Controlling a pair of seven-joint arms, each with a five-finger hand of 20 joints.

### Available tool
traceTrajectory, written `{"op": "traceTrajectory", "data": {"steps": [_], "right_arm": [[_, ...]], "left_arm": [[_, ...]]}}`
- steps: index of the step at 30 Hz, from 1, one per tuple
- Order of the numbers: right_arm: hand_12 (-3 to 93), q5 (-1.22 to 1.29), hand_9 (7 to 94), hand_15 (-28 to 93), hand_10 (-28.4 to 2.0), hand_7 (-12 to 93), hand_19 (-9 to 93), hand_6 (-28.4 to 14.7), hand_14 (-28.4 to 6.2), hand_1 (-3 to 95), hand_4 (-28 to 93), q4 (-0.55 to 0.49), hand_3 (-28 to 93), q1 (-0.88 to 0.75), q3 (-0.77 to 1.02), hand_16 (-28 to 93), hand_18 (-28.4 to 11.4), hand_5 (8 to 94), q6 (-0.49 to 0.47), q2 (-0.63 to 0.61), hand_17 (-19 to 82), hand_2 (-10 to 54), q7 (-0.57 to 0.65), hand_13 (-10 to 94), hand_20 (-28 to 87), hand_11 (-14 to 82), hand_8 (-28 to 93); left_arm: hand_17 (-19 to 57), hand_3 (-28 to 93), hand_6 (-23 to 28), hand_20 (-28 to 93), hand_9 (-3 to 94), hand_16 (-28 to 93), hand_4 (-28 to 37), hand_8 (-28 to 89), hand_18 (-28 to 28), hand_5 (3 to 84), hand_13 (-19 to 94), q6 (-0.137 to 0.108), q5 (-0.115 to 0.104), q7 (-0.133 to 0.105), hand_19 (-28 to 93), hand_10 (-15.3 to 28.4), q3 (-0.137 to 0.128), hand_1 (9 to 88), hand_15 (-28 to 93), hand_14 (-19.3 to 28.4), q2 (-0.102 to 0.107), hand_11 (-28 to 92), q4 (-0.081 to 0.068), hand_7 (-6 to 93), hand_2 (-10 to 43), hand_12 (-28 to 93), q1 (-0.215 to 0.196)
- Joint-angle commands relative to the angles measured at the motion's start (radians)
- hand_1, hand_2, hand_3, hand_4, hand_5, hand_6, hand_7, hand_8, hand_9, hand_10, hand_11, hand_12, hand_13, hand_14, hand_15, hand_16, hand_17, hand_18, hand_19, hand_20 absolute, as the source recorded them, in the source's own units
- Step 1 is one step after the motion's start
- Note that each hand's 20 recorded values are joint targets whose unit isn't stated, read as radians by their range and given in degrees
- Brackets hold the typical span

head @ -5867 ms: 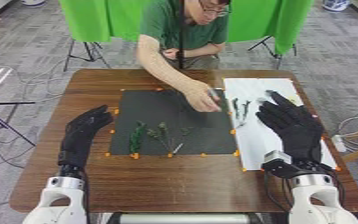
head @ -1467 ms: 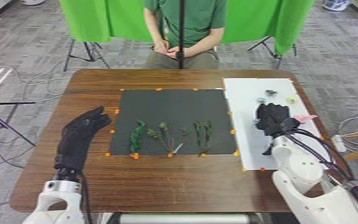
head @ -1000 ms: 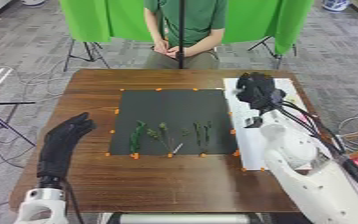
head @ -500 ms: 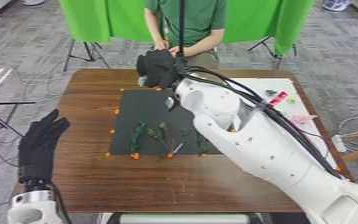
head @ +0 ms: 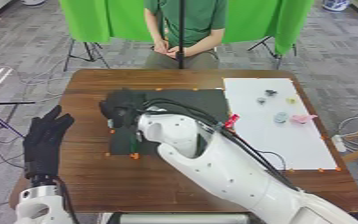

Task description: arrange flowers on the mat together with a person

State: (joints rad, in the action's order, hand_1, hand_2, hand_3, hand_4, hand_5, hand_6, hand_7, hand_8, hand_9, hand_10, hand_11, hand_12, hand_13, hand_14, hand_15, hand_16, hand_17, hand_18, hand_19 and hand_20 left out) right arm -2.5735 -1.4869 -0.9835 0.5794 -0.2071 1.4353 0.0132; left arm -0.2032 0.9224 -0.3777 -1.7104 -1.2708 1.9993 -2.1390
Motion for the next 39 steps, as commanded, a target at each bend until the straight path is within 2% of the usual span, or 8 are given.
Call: {"op": "traceTrajectory", "data": {"steps": [1, 9, 11, 13, 15, 20, 27, 39], "right_arm": [[46.1, -0.035, 89.3, 65, -6.7, 21, 73, 3.0, -5.0, 58.3, -28, 0.013, 65, -0.019, -0.007, 36, -20.4, 79.3, -0.036, 0.011, 35, -9.5, 0.004, 80, 58, 9.7, 10], [43.5, -0.071, 84.4, 66, -7.8, 19, 71, 2.7, -6.3, 54.3, -28, 0.027, 65, -0.023, -0.007, 37, -20.5, 73.8, -0.033, 0.007, 32, -9.5, 0.019, 76, 58, 8.0, 7], [39.7, -0.075, 80.6, 67, -8.5, 19, 71, 2.7, -6.9, 51.2, -28, 0.028, 69, -0.022, -0.006, 38, -20.3, 70.6, -0.036, 0.005, 31, -9.5, 0.020, 74, 58, 11.6, 3], [38.3, -0.080, 78.7, 68, -8.4, 20, 70, 2.7, -7.2, 50.2, -28, 0.027, 70, -0.022, -0.007, 38, -20.4, 69.1, -0.045, 0.003, 31, -9.5, 0.019, 73, 58, 13.0, 0], [29.7, -0.086, 73.8, 69, -9.7, 19, 70, 2.6, -8.0, 46.2, -28, 0.029, 75, -0.023, -0.004, 37, -20.4, 66.2, -0.052, 0.002, 30, -9.5, 0.013, 71, 57, 18.4, -9], [25.6, -0.081, 72.1, 69, -10.0, 19, 69, 2.5, -8.3, 44.6, -28, 0.025, 77, -0.024, -0.006, 37, -20.6, 65.1, -0.064, -0.008, 29, -9.5, 0.017, 70, 57, 20.0, -10], [23.4, -0.093, 71.7, 70, -10.2, 19, 69, 3.0, -8.7, 43.6, -28, 0.013, 78, -0.023, -0.006, 37, -20.6, 64.2, -0.112, -0.017, 29, -9.5, 0.009, 70, 57, 20.4, -11], [21.5, -0.089, 70.1, 67, -12.5, 17, 68, 4.4, -8.9, 41.3, -28, -0.002, 79, -0.001, -0.009, 37, -21.6, 56.3, -0.148, -0.034, 28, -9.5, 0.017, 68, 57, 16.6, -11]], "left_arm": [[4.9, 63, 4.3, 15, 45.5, 3, -28.3, -6, 13.1, 44.3, 36, 0.007, -0.014, 0.004, 9, 13.8, 0.003, 15.3, 15, 18.0, 0.000, 18, -0.008, 12.4, 23.4, 14, -0.003], [4.3, 64, 4.7, 15, 45.4, 3, -28.3, -6, 13.5, 44.1, 36, 0.020, -0.006, 0.009, 9, 13.9, 0.003, 14.6, 16, 18.2, -0.003, 18, -0.010, 12.5, 15.5, 14, 0.000], [4.0, 63, 4.8, 15, 45.4, 3, -28.3, -6, 13.7, 44.0, 36, 0.026, -0.003, 0.010, 9, 14.0, 0.004, 14.6, 16, 18.3, -0.002, 18, -0.012, 12.4, 14.2, 14, 0.002], [3.8, 64, 4.9, 15, 45.3, 3, -28.3, -6, 13.9, 43.9, 36, 0.037, 0.003, 0.008, 9, 13.9, 0.001, 14.0, 16, 18.4, -0.003, 19, -0.016, 12.2, 10.4, 14, 0.003], [3.6, 65, 5.0, 15, 45.2, 3, -28.3, -5, 14.0, 43.7, 35, 0.050, 0.012, 0.004, 9, 13.9, -0.001, 14.0, 16, 18.4, -0.005, 19, -0.017, 11.9, 5.9, 14, 0.003], [3.2, 67, 5.1, 15, 44.9, 4, -28.3, -5, 14.4, 43.1, 35, 0.059, 0.016, 0.005, 8, 13.8, -0.003, 14.6, 16, 18.6, -0.005, 18, -0.018, 11.5, -0.3, 14, 0.001], [3.0, 67, 5.1, 15, 44.7, 4, -28.3, -5, 14.4, 43.1, 35, 0.058, 0.012, 0.003, 8, 13.7, -0.003, 15.4, 15, 18.7, -0.005, 18, -0.017, 11.3, -1.9, 15, -0.002], [2.8, 67, 5.0, 15, 44.8, 4, -28.3, -5, 14.3, 43.2, 35, 0.059, 0.013, 0.006, 8, 13.7, -0.005, 16.2, 16, 18.7, -0.006, 18, -0.015, 11.5, -2.9, 15, -0.004]]}}
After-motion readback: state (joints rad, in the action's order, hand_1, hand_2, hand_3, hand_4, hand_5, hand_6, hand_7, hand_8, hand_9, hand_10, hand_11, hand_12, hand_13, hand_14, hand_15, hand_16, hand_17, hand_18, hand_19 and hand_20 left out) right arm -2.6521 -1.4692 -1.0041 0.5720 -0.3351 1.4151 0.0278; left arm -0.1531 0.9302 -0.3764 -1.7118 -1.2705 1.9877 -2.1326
